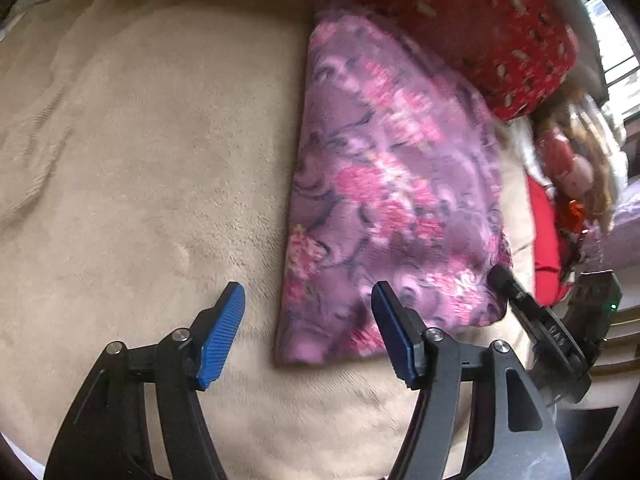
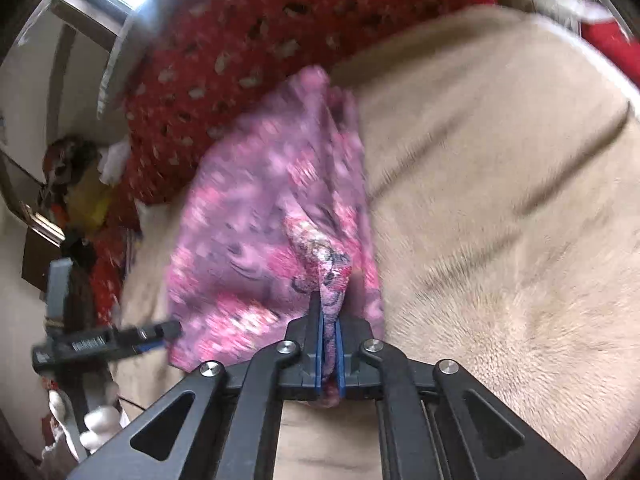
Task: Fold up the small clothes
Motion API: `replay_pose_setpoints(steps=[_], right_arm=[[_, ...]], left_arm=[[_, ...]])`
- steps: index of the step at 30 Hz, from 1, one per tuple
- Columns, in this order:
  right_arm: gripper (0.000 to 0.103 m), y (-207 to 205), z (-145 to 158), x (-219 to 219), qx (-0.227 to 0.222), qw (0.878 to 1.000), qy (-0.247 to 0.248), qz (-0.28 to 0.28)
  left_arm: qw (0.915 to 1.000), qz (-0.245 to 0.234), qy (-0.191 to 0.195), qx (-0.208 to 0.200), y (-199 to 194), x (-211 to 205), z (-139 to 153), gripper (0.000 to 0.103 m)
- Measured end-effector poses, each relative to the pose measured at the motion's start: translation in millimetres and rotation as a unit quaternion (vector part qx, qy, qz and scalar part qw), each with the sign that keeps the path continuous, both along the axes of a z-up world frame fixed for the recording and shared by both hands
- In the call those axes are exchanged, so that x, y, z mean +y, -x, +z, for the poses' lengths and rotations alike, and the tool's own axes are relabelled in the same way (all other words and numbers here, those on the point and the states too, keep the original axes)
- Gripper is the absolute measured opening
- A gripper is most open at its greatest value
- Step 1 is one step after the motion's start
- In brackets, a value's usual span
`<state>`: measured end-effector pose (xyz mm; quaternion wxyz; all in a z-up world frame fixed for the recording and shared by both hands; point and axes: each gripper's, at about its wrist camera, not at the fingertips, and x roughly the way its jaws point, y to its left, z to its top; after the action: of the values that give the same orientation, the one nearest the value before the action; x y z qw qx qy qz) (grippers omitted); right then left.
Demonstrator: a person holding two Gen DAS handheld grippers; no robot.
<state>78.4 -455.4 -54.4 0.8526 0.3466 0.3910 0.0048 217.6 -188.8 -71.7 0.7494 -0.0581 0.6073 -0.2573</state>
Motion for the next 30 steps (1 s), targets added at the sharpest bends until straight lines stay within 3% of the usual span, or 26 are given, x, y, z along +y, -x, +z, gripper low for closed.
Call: replay_pose_setpoints(steps=[4, 6, 9, 11, 17, 21, 24, 27, 30], right_arm=[[0.012, 8.6, 43.2, 10.5, -0.081, 0.996, 0.032, -0.013], [0.012, 2.3, 45.2, 20.2, -0.08, 0.995, 0.052, -0.005], [0.012, -9.7, 23.9, 32.0, -0.037, 0.994, 0.107, 0.011], [0.012, -21.8, -8.5, 38.0, 0.044, 0.987, 0.147, 0.038], [0.018, 6.0, 12.9, 19.2, -0.004, 0.994, 0.103, -0.019], [0.025, 21.1, 43.1, 16.4, -0.068, 0.99, 0.108, -0.052], [0.024, 14.9, 53.0, 29.4, -0.083, 0.988, 0.128, -0.024], [0.024, -0.5, 33.6, 40.2, -0.053, 0.987, 0.149, 0.0], [0.017, -13.9, -8.5, 44.4, 0.021, 0.986, 0.164, 0.024]], left_arm=[[0.9991, 0.005, -0.007, -0.041, 10.3, -2.5, 15.0, 0.065], [0.9982, -0.002, -0.029, -0.052, 14.1, -7.7, 9.5, 0.065], [0.9979, -0.013, -0.055, -0.032, 13.8, -15.2, -13.7, 0.065], [0.9976, -0.015, -0.062, -0.027, 14.3, -16.1, -25.1, 0.065], [0.9934, -0.028, -0.077, -0.081, 24.7, -19.3, -5.3, 0.065], [0.9933, -0.033, -0.079, -0.078, 25.2, -25.1, -7.1, 0.065], [0.9939, -0.029, -0.082, -0.068, 22.3, -26.1, -13.7, 0.065], [0.9948, -0.026, -0.078, -0.06, 22.4, -21.8, -15.4, 0.065], [0.9945, -0.028, -0.08, -0.061, 22.6, -21.0, -15.3, 0.065]])
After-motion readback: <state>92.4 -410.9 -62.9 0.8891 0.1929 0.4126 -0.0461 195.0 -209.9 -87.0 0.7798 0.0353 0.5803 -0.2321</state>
